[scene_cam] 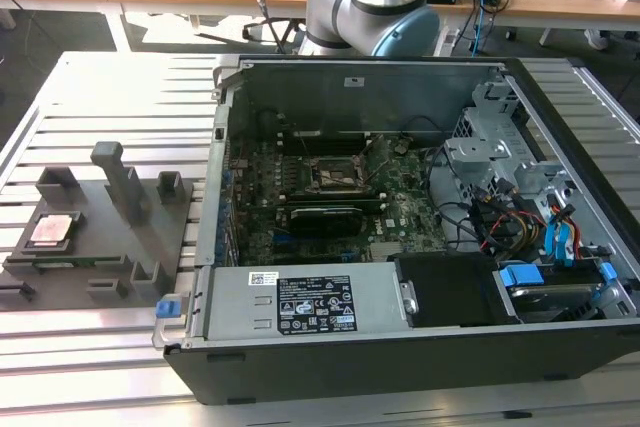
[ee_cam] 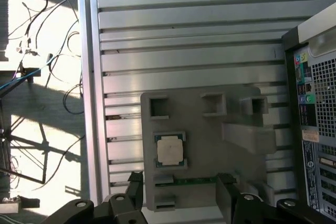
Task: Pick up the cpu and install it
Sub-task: 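Pick up the cpu and move it towards the insertion slot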
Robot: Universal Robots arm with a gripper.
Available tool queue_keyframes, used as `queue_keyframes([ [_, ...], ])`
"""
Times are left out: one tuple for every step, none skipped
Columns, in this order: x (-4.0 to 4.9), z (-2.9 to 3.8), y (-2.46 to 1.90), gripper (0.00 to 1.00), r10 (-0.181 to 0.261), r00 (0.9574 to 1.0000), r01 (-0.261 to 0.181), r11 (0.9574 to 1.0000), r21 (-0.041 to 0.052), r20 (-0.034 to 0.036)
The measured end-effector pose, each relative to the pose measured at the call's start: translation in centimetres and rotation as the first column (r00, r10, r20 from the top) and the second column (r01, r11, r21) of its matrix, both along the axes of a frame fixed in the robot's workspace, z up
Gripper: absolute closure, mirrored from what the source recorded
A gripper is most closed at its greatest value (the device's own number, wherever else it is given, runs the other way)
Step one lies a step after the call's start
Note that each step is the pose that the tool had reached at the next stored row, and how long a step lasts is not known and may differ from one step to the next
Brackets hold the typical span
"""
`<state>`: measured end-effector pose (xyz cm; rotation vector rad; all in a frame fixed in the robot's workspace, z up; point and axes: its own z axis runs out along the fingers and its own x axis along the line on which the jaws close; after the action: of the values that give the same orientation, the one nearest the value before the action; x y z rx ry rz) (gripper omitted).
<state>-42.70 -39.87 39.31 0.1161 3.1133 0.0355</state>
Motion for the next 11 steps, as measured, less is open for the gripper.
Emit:
queue_keyframes([
  [0.02, 0.01, 0.0, 0.34, 0.001, 1.0, -0.001, 0.9999, -0.0143, -0.0001],
  [0.02, 0.0, 0.0, 0.34, 0.003, 1.0, -0.003, 0.9997, -0.0249, -0.0004],
  [0.02, -0.01, -0.01, 0.34, 0.005, 1.0, -0.005, 0.9996, -0.0265, -0.0005],
  [0.02, 0.0, -0.01, 0.34, 0.005, 1.0, -0.005, 0.9996, -0.0267, -0.0006],
  [0.02, 0.0, 0.0, 0.34, 0.005, 1.0, -0.005, 0.9996, -0.0267, -0.0006],
  [0.02, -0.01, 0.0, 0.34, 0.005, 1.0, -0.005, 0.9996, -0.0267, -0.0007],
  [0.03, -0.12, 0.0, 0.34, 0.005, 1.0, -0.005, 0.9996, -0.0267, -0.0006],
  [0.03, -0.29, 0.0, 0.34, 0.005, 1.0, -0.005, 0.9996, -0.0267, -0.0006],
  [0.02, -0.39, 0.0, 0.34, 0.005, 1.0, -0.005, 0.9996, -0.0267, -0.0006],
  [0.02, -0.43, 0.0, 0.34, 0.005, 1.0, -0.005, 0.9996, -0.0267, -0.0006],
  [0.02, -0.46, 0.0, 0.34, 0.005, 1.0, -0.005, 0.9996, -0.0267, -0.0007],
])
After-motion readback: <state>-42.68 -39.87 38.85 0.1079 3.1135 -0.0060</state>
